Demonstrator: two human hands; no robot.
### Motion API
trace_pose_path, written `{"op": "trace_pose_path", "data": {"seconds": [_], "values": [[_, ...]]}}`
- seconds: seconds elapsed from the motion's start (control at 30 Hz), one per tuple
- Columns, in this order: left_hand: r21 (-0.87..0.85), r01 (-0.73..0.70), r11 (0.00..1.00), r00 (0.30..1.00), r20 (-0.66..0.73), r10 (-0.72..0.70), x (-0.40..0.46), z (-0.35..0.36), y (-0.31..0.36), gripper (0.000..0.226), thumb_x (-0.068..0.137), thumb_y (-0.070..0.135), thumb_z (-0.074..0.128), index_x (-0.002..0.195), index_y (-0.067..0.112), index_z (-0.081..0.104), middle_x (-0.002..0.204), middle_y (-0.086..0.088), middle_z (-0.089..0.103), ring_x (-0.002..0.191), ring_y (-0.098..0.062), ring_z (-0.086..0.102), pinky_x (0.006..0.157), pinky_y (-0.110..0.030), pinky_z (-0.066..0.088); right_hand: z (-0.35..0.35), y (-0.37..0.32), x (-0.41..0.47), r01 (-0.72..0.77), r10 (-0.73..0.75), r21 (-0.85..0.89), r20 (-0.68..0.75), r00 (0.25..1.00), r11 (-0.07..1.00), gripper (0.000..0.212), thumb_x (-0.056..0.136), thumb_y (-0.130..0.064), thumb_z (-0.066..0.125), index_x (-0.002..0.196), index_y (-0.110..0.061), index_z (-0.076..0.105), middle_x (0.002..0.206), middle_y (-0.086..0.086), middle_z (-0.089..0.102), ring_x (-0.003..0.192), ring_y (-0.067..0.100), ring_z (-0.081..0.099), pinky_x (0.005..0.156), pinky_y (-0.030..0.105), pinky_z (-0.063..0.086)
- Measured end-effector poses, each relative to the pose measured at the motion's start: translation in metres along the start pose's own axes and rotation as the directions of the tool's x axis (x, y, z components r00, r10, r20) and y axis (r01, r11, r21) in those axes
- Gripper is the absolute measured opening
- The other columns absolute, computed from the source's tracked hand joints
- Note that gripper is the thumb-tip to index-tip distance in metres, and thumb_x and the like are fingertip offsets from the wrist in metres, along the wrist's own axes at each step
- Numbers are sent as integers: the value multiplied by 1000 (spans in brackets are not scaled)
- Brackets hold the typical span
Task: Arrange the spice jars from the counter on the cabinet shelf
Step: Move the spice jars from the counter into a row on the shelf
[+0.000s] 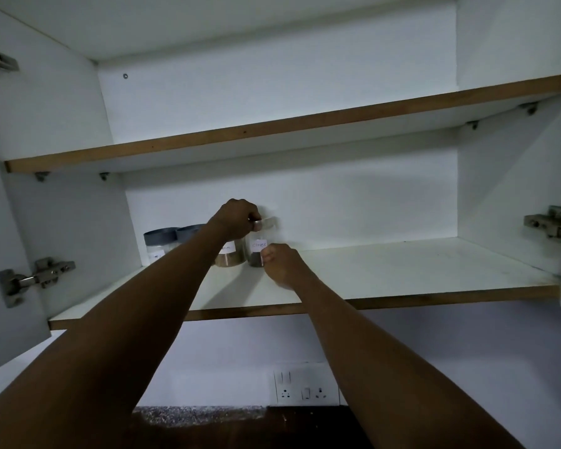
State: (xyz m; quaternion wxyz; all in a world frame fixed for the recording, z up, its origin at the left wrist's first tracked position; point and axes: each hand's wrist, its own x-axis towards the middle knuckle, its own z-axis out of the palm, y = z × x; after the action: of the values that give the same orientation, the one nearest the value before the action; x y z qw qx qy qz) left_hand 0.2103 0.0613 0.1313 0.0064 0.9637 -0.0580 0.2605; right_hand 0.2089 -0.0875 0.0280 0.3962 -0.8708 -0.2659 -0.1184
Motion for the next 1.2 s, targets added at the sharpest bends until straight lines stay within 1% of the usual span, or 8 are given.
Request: {"op": "trace_pose_path", "data": {"seconds": [0.1, 0.17, 0.27, 0.33, 0.47, 0.7, 0.9, 1.2], "values": [[-8, 22, 1000, 1000, -10, -22, 2, 2, -1, 22, 93, 22, 74, 112, 11, 76, 116, -7, 76, 112, -27, 66, 95, -36, 52, 2, -1, 2, -20, 21, -19, 34, 999, 1000, 34, 103, -21, 51, 130, -6, 65, 135, 16, 66, 124, 37, 62, 108, 43, 50], [-1, 31, 1000, 999, -12, -31, 2, 3, 0, 22, 93, 21, 74, 112, 11, 76, 116, -8, 76, 112, -28, 66, 94, -37, 53, 3, -1, 1, -18, 20, -42, 48, 999, 999, 32, 103, -21, 50, 127, -7, 66, 132, 17, 66, 121, 37, 63, 106, 44, 51], [18, 33, 999, 999, -13, -33, 3, 3, 1, 21, 94, 22, 72, 112, 12, 76, 115, -7, 76, 111, -28, 65, 93, -37, 54, 4, 1, 2, -32, 32, -19, 7, 999, 999, 29, 100, -19, 54, 123, -6, 66, 129, 16, 68, 118, 36, 63, 98, 38, 51], [33, 39, 999, 999, -14, -39, 3, 3, 2, 22, 94, 24, 71, 113, 14, 75, 117, -6, 75, 113, -27, 64, 97, -41, 54, 3, 2, 2, -33, 33, -7, -24, 999, 999, 28, 97, -14, 58, 121, -2, 66, 128, 18, 68, 118, 36, 64, 93, 35, 50], [63, 47, 997, 999, -5, -47, 3, 5, 1, 25, 95, 26, 69, 117, 14, 73, 121, -6, 73, 116, -28, 63, 101, -45, 53, 4, 1, -1, -21, 21, -29, 21, 1000, 999, 29, 97, -12, 58, 123, -1, 66, 130, 19, 67, 120, 36, 63, 102, 41, 53], [47, 67, 997, 998, -13, -67, 5, 7, -6, 29, 96, 25, 68, 122, 14, 71, 124, -9, 71, 118, -29, 62, 102, -44, 52, 0, -3, -2, -31, 36, -79, 69, 997, 996, 33, 100, -13, 50, 128, -3, 63, 133, 18, 65, 122, 36, 60, 106, 44, 51], [42, 49, 998, 998, -40, -48, 7, 13, -11, 25, 95, 18, 67, 119, 11, 72, 122, -9, 72, 117, -29, 62, 97, -37, 50, 2, -2, -4, -63, 73, -102, 101, 992, 993, 37, 100, -18, 46, 131, -6, 60, 134, 18, 62, 123, 37, 59, 108, 48, 49], [34, 63, 997, 997, -50, -61, 9, 17, -14, 23, 94, 15, 67, 116, 10, 71, 121, -10, 72, 116, -30, 62, 98, -40, 51, -1, -10, -2, -150, 175, -150, 176, 969, 977, 40, 101, -27, 43, 135, -12, 58, 138, 16, 60, 129, 38, 55, 112, 48, 45]]}}
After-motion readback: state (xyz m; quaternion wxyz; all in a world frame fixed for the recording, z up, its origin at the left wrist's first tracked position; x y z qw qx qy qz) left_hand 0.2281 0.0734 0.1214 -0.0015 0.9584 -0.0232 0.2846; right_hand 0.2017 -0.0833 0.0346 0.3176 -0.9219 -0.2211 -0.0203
